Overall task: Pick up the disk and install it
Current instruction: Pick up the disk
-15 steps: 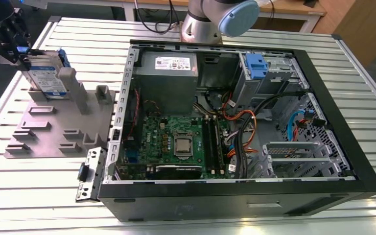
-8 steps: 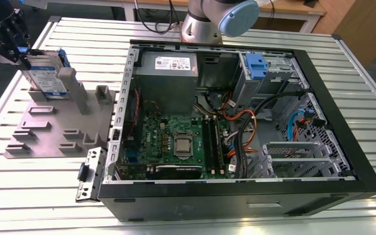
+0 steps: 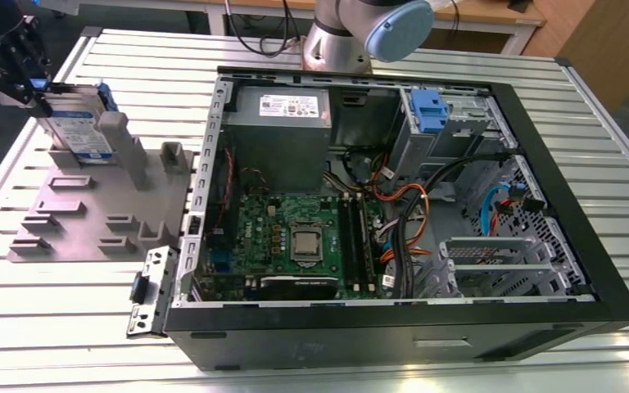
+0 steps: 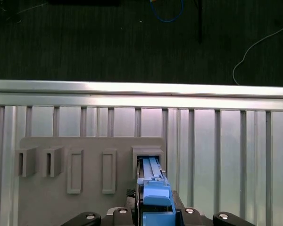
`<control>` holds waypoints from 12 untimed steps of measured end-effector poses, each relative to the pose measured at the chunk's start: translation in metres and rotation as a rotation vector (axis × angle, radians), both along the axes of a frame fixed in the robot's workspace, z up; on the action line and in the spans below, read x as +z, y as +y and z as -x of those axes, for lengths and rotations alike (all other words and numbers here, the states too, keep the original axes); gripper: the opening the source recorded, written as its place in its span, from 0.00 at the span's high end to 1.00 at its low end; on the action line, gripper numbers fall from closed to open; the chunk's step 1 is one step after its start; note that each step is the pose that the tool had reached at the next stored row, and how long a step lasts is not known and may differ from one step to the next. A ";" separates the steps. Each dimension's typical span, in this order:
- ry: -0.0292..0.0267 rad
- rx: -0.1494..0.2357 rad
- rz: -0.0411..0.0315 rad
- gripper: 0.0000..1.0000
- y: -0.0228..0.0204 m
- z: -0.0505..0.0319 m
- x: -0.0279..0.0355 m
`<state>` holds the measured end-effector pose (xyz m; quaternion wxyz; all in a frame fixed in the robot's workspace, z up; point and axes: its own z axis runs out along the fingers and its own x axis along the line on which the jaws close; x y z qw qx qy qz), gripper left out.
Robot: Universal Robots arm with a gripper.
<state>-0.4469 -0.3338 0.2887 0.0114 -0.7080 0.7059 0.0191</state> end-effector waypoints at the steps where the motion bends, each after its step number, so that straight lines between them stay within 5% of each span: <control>1: 0.0000 0.000 0.0000 0.63 0.0000 0.0000 0.0008; 12: -0.0001 0.000 0.0015 0.63 0.0000 0.0000 0.0040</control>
